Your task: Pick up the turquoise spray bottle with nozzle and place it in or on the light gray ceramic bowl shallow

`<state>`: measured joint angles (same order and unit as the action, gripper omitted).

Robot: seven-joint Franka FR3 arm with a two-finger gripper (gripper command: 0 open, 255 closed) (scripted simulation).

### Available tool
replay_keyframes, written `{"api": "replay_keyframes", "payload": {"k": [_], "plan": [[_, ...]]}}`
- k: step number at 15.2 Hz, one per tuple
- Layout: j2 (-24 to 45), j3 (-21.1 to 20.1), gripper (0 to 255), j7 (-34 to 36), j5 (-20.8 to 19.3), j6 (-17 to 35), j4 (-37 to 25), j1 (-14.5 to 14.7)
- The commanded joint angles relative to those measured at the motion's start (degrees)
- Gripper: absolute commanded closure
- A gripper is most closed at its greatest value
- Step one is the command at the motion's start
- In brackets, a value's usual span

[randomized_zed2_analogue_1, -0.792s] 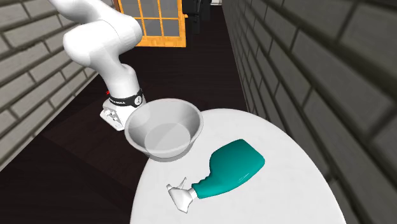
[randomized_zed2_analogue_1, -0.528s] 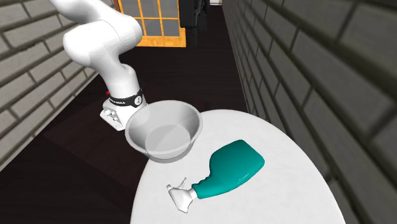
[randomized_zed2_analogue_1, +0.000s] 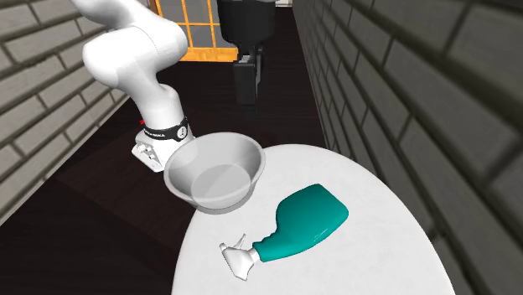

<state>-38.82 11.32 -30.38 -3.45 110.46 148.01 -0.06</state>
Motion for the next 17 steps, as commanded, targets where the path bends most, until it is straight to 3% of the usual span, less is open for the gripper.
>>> {"api": "replay_keyframes", "payload": {"k": [1,9,14,17], "plan": [[2.47,2.57,0,-4.41,-1.33,3.74,0.93,-0.14],[17.67,12.91,0,-22.19,-2.15,17.71,-1.21,1.54],[30.0,18.8,0,-35.89,3.42,25.04,-5.9,4.2],[35.54,20.22,0,-42.02,7.63,27.82,-7.97,4.94]]}}
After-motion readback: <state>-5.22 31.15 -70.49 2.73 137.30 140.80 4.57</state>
